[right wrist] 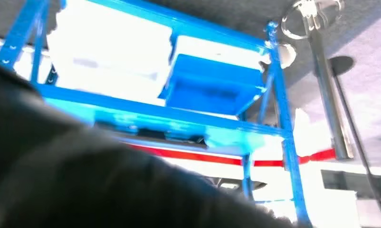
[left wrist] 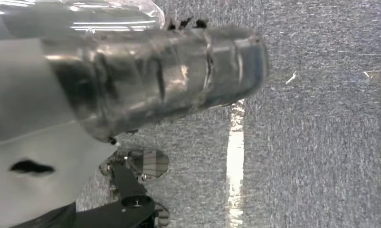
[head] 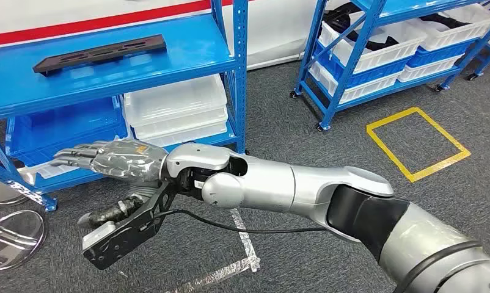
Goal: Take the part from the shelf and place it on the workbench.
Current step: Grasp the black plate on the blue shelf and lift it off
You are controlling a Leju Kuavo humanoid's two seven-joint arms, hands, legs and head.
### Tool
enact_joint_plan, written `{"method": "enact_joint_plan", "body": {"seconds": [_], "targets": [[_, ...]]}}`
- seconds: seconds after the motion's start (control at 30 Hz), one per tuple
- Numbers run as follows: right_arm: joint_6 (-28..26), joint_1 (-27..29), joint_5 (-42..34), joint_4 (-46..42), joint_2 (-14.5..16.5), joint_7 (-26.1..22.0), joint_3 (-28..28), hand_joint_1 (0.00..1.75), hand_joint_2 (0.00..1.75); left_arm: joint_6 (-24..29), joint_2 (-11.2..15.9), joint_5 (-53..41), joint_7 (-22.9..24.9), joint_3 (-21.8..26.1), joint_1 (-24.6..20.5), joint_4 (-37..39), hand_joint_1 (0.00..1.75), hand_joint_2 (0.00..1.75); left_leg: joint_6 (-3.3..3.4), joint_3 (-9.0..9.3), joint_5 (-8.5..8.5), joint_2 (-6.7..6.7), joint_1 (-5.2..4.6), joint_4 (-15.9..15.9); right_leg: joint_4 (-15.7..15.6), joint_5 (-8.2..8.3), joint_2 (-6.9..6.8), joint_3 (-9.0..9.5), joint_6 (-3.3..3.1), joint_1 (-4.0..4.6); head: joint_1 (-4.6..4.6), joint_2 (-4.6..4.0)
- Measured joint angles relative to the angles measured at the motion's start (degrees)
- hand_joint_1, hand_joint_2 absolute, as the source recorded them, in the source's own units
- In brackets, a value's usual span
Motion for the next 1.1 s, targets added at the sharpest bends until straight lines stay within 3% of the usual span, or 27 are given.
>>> {"method": "enact_joint_plan", "body": {"seconds": [0.03, 0.07, 0.1, 0.2, 0.23, 0.27, 0.33, 0.37, 0.43, 0.57, 0.63, 0.73, 0.77, 0.8, 0.83, 0.87, 0.9, 0.93, 0.97, 1.07, 1.1], "targets": [[0.0, -0.01, 0.0, -0.05, 0.01, -0.02, 0.0, 0.0, 1.16, 0.0, 0.03, 0.01, -0.01, 0.0, 0.0, 0.01, 0.0, 0.0, -0.14, -0.14, -0.33, 0.07, 0.02, 0.45, -0.12, -0.03, -0.06, 0.23, -0.15, -0.1, 0.01, 0.0], [0.01, -0.03, 0.0, -0.09, 0.02, -0.03, 0.0, 0.0, 1.31, 0.0, 0.03, 0.02, -0.02, 0.0, -0.01, 0.01, 0.0, 0.0, -0.27, -0.57, -0.83, 0.11, 0.03, 1.43, -0.2, -0.09, -0.16, 0.43, -0.3, -0.15, -0.01, 0.0], [0.02, -0.05, 0.0, -0.16, 0.04, -0.07, 0.01, 0.0, 1.75, 0.0, 0.04, 0.03, -0.03, 0.0, -0.03, 0.02, 0.0, 0.0, -0.5, -1.6, -1.86, 0.17, 0.06, 3.63, -0.35, -0.18, -0.32, 0.8, -0.59, -0.26, -0.01, 0.0], [0.04, 0.08, 0.0, -0.23, 0.04, -0.12, 0.14, 0.0, 1.75, 0.0, 0.01, -0.01, -0.03, 0.0, 0.02, 0.03, 0.0, 0.0, -0.83, -7.38, -4.86, 0.24, 0.13, 13.91, -0.41, -0.72, -0.83, 1.59, -1.19, 0.03, -0.04, 0.0], [0.04, 0.16, 0.01, -0.23, 0.04, -0.12, 0.2, 0.0, 1.75, 0.0, 0.02, 0.0, -0.04, 0.0, 0.12, 0.04, 0.0, 0.0, -0.73, -8.69, -4.52, 0.24, 0.11, 15.49, -0.41, -0.99, -0.92, 1.87, -1.29, 0.16, -0.05, 0.0], [0.04, 0.2, 0.01, -0.23, 0.04, -0.12, 0.25, 0.0, 1.75, -0.01, 0.04, 0.04, -0.08, 0.0, 0.2, 0.05, 0.0, 0.0, -0.5, -8.97, -3.16, 0.24, 0.05, 14.96, -0.42, -1.31, -1.01, 2.24, -1.32, 0.27, -0.05, 0.0], [0.03, 0.2, 0.04, -0.29, 0.04, -0.12, 0.28, 0.0, 1.75, -0.03, 0.08, 0.17, -0.27, 0.0, 0.3, 0.07, 0.0, 0.0, 0.37, -6.64, 1.23, 0.63, -0.31, 8.55, -0.5, -2.07, -1.29, 3.28, -1.28, 0.4, -0.04, 0.0], [0.03, 0.18, 0.08, -0.34, 0.04, -0.13, 0.28, 0.0, 1.75, -0.04, 0.1, 0.24, -0.4, 0.0, 0.27, 0.07, 0.0, 0.0, 0.89, -5.01, 2.64, 1.15, -0.71, 5.04, -0.59, -2.43, -1.47, 3.77, -1.13, 0.55, -0.04, -0.01], [0.04, 0.19, 0.16, -0.52, 0.04, -0.16, 0.28, 0.0, 1.75, -0.03, 0.12, 0.32, -0.65, 0.0, 0.09, 0.07, 0.0, 0.0, 1.7, -2.79, 3.0, 1.93, -1.39, 0.65, -0.99, -2.87, -1.85, 4.38, -0.66, 0.71, -0.03, -0.01], [0.05, 0.22, 0.19, -0.9, 0.03, -0.18, 0.29, 0.0, 1.75, 0.02, 0.12, 0.33, -0.83, -0.01, 0.17, 0.09, 0.0, 0.0, 2.53, -0.76, 2.12, 0.93, -1.22, -1.45, -0.15, -3.11, -2.09, 4.89, 0.53, 0.72, 0.0, -0.01], [0.07, 0.15, 0.2, -1.03, 0.02, -0.19, 0.29, 0.0, 1.75, 0.02, 0.09, 0.34, -0.85, -0.02, 0.22, 0.09, 0.0, 0.0, 2.98, 0.45, 1.76, 0.41, -1.05, -1.93, 4.73, -4.78, -1.52, 2.08, 0.78, 0.65, 0.02, -0.02], [0.14, 0.6, 0.25, -1.06, -0.01, -0.19, 0.31, 0.0, 1.75, 0.02, 0.09, 0.36, -0.87, -0.04, 0.19, 0.1, 0.0, 0.0, 3.28, 1.67, 0.64, -0.52, -1.09, -1.91, 13.07, -7.61, -1.04, -4.44, 1.04, 0.65, 0.01, -0.01], [0.14, 0.76, 0.3, -1.06, -0.02, -0.19, 0.32, 0.0, 1.75, 0.02, 0.09, 0.37, -0.87, -0.05, 0.3, 0.11, 0.0, 0.0, 3.25, 2.34, 0.1, -0.89, -1.1, -1.88, 13.21, -7.44, -1.01, -5.56, 1.09, 0.62, 0.02, 0.0], [0.14, 0.86, 0.38, -1.06, -0.04, -0.21, 0.33, 0.0, 1.75, 0.03, 0.08, 0.38, -0.86, -0.06, 0.42, 0.11, 0.0, 0.0, 3.19, 3.17, -0.52, -1.29, -1.09, -1.85, 11.58, -6.17, -0.98, -5.83, 1.15, 0.57, 0.02, 0.0], [0.14, 0.91, 0.49, -1.06, -0.05, -0.23, 0.34, 0.0, 1.75, 0.03, 0.07, 0.39, -0.86, -0.07, 0.52, 0.11, 0.0, 0.0, 3.07, 4.13, -1.23, -1.67, -1.07, -1.82, 8.44, -3.67, -0.85, -5.43, 1.16, 0.48, 0.02, 0.0], [0.15, 0.93, 0.61, -1.05, -0.09, -0.26, 0.37, 0.0, 1.31, 0.04, 0.06, 0.41, -0.87, -0.09, 0.59, 0.13, 0.0, 0.0, 2.88, 4.88, -1.96, -2.01, -1.07, -1.73, 4.76, -0.31, -0.45, -4.78, 1.15, 0.37, 0.04, -0.01], [0.15, 0.94, 0.74, -1.04, -0.15, -0.28, 0.41, 0.0, 0.87, 0.05, 0.05, 0.41, -0.87, -0.14, 0.55, 0.15, 0.0, 0.0, 2.61, 5.42, -2.64, -2.38, -1.06, -1.56, 1.75, 2.0, -0.04, -4.21, 1.02, 0.41, -0.04, -0.01], [0.17, 1.0, 0.86, -1.06, -0.2, -0.28, 0.47, 0.0, 0.44, 0.07, 0.05, 0.43, -0.87, -0.19, 0.48, 0.17, 0.0, 0.0, 2.27, 5.65, -3.27, -2.65, -1.04, -1.39, -0.12, 3.69, 0.35, -3.74, 0.69, 0.46, -0.14, -0.01], [0.18, 1.06, 0.93, -1.11, -0.24, -0.3, 0.54, 0.0, 0.0, 0.09, 0.05, 0.47, -0.87, -0.25, 0.41, 0.19, 0.0, 0.0, 1.93, 5.76, -3.73, -2.82, -0.99, -1.15, -0.81, 4.19, 0.59, -3.56, 0.24, 0.61, -0.21, -0.01], [0.06, 1.01, 0.99, -1.38, -0.19, -0.16, 0.61, 0.0, 0.0, 0.15, 0.14, 0.55, -0.89, -0.32, 0.28, 0.19, 0.0, 0.0, 1.31, 5.61, -4.02, -2.54, -0.8, 0.33, -0.86, 3.17, 0.35, -2.38, -1.17, 0.76, -0.25, -0.01], [-0.03, 0.98, 0.74, -1.41, -0.15, 0.18, 0.61, 0.0, 0.0, 0.17, 0.14, 0.61, -0.89, -0.36, 0.2, 0.19, 0.0, 0.0, 1.07, 4.61, -3.95, -1.99, -0.76, 2.29, -0.97, 2.74, 0.23, -1.72, -1.51, 0.67, -0.28, 0.0]]}}
